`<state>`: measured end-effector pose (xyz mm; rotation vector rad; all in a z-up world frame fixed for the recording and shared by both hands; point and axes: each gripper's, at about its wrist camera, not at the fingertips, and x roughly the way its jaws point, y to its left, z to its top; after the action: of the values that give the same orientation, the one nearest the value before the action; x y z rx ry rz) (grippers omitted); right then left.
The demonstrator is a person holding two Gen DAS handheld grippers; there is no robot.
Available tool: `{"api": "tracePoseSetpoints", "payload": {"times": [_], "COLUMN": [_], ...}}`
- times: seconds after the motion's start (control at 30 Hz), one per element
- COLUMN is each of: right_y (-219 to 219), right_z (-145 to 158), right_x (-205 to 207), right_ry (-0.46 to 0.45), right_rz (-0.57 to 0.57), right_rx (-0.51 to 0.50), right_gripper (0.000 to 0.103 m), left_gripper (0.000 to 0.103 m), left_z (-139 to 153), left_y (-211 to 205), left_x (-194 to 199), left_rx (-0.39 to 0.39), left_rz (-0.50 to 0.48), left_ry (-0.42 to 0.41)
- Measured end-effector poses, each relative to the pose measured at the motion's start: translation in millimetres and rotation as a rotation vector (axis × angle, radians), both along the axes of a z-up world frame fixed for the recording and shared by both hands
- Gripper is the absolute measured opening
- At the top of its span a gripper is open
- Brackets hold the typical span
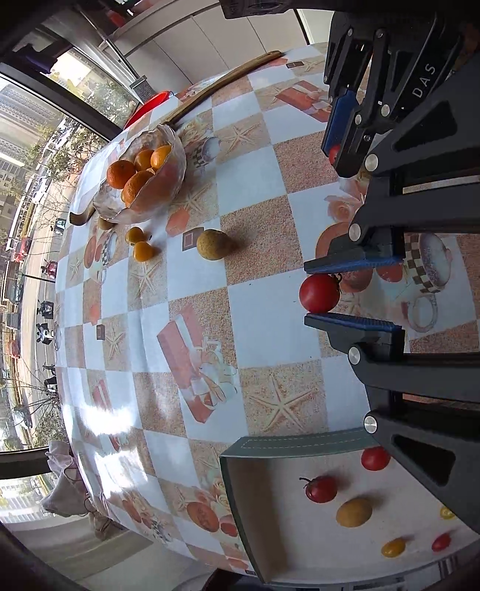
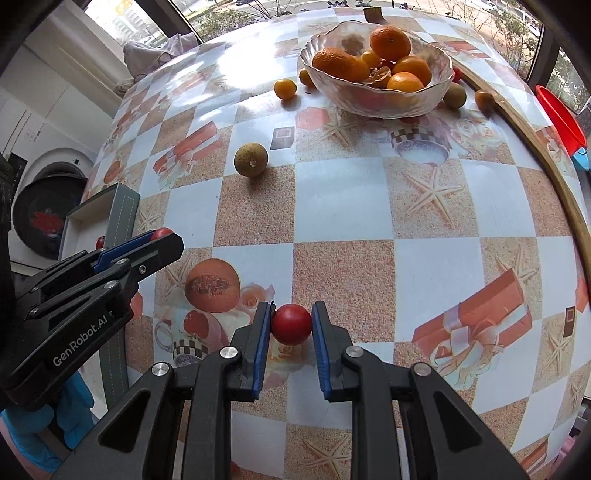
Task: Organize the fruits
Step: 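Carry both red tomatoes over the white tray and open both grippers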
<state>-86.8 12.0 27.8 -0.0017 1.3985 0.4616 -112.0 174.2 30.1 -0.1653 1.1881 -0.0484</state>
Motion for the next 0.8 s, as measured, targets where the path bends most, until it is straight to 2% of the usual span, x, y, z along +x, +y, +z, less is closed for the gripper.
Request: {"api": "tracePoseSetpoints", "payload": {"times": [0.43,0.8], "right_y": [41.2,101.7], "right_z": [15.9,25.4], "right_x": [-7.3,-16.4], "right_ry": [-0.004,-0.014], "right_rz": [0.071,0.178], "right_rx": [0.011,0.029], "right_gripper": [0.025,0.025], "left_gripper": [0.023,0.023], "left_z": [16.6,27.6], "left_y": [39.4,93.1], "left_x": [-44.0,-66.1], "left_rx": [0.024,0.033], "left_rz": [0.094,0.208], "left_ry": [0.001,-0.02]}}
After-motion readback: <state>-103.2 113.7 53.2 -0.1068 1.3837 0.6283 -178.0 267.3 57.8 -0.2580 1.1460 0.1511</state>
